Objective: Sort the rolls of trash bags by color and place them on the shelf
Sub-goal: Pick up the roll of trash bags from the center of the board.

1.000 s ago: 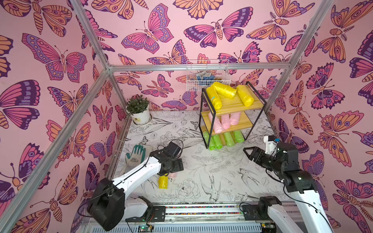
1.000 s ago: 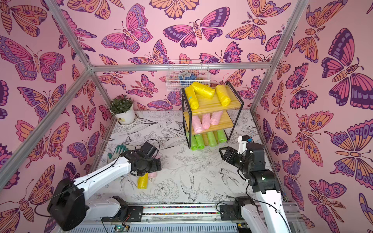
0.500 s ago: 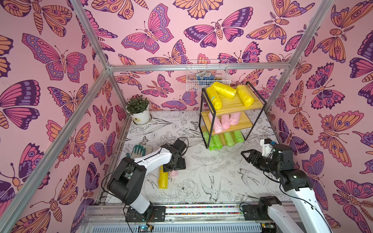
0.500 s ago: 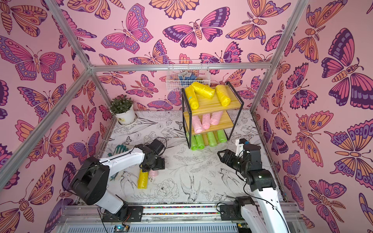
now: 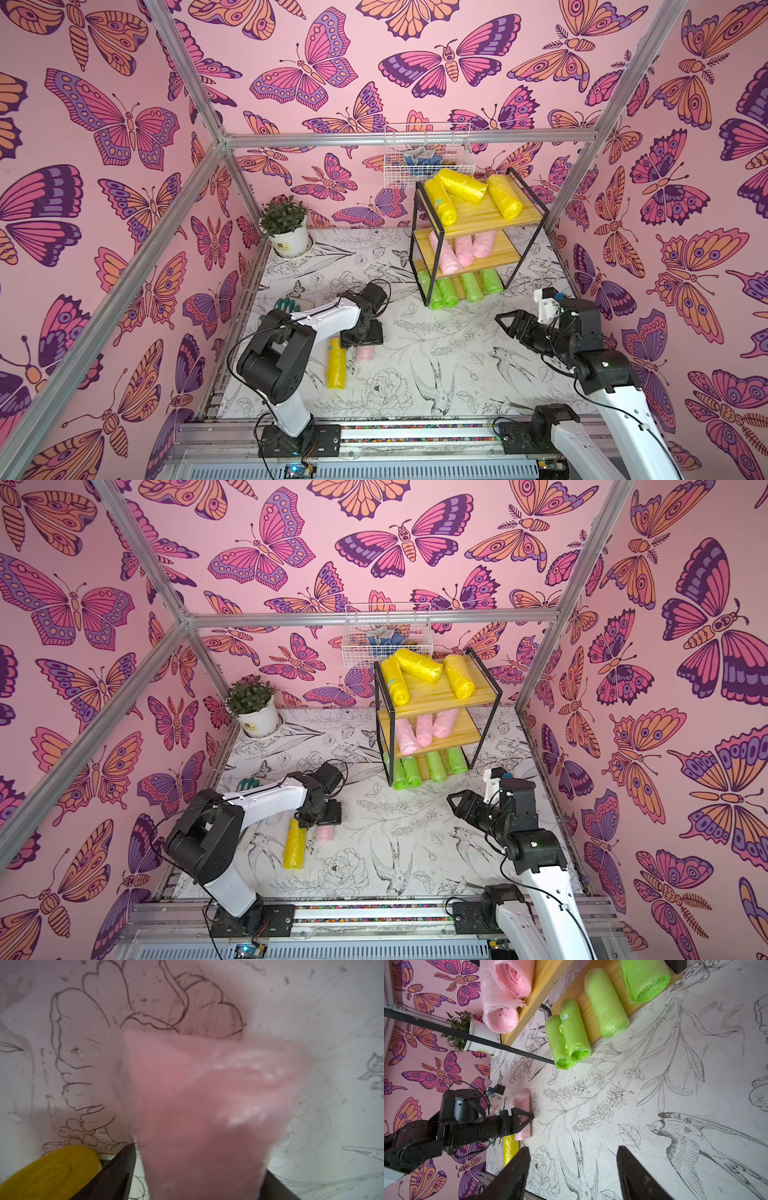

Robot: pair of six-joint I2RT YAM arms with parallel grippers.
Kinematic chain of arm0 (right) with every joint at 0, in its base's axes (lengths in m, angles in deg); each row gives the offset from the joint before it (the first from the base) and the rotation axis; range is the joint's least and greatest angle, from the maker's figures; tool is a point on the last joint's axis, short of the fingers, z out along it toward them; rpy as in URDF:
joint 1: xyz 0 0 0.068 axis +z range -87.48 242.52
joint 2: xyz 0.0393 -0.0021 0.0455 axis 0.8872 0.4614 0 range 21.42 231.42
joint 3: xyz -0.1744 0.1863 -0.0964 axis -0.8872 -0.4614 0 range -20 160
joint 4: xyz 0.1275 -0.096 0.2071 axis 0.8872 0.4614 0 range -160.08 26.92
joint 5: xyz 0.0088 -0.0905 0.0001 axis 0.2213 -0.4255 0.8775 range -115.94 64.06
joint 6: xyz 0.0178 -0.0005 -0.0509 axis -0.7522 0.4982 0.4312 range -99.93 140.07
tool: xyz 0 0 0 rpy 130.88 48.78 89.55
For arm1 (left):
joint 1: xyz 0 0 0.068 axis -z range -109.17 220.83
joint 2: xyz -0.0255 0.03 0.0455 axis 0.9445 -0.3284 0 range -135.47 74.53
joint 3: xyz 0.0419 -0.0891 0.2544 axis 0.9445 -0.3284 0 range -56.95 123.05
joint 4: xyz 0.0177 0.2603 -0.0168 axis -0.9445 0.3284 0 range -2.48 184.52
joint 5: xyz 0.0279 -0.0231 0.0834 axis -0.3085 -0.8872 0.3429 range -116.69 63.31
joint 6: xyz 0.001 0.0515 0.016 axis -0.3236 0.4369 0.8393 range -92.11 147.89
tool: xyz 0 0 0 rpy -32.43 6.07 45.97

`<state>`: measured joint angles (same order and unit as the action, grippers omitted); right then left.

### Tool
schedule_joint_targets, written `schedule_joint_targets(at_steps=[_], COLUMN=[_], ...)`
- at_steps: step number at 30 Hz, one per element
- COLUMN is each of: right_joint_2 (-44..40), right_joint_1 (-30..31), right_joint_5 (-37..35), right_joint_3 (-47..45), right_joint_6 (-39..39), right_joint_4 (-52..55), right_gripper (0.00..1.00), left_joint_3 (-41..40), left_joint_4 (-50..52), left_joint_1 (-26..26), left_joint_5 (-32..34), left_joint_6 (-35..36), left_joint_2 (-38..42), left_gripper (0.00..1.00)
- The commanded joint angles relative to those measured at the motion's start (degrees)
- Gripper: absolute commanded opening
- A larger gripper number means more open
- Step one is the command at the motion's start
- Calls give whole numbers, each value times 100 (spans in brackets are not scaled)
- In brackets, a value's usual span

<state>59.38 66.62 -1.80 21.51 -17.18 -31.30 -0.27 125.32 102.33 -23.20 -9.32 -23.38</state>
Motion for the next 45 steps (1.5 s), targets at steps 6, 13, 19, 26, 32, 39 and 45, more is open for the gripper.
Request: schedule_joint_targets(at_steps=[6, 13, 19, 26, 32, 39, 45], right_joint_2=[-213, -337, -376, -425, -226, 831, 770], right_joint_1=[-23, -25, -23, -23, -23, 769, 2390], right_joint_5=[75, 64, 69, 22, 391, 2109, 1352], right_joint_3=[-167, -214, -183, -172, -193, 461, 835], right_joint_6=[123, 96, 127, 151, 60, 170, -1315], right_joint_4=[269, 361, 461, 556, 438, 501, -909], right_gripper=[68, 68, 68, 68, 70, 92, 96], left_joint_3=[48, 185, 151, -87, -695, -1925, -2303], left_joint_4=[-84, -135, -289, -495, -853, -2739, -3391], left_joint_1=[-92, -223, -259, -259, -212, 208, 761], left_joint_5=[250, 32, -235, -696, -1224, -1541, -991], left_joint_6=[-53, -167, -257, -505, -1374, -3213, -3940], left_joint_2=[-62, -201, -221, 149, 1494, 4074, 5184], left_gripper=[80, 67, 43, 0, 0, 0, 0])
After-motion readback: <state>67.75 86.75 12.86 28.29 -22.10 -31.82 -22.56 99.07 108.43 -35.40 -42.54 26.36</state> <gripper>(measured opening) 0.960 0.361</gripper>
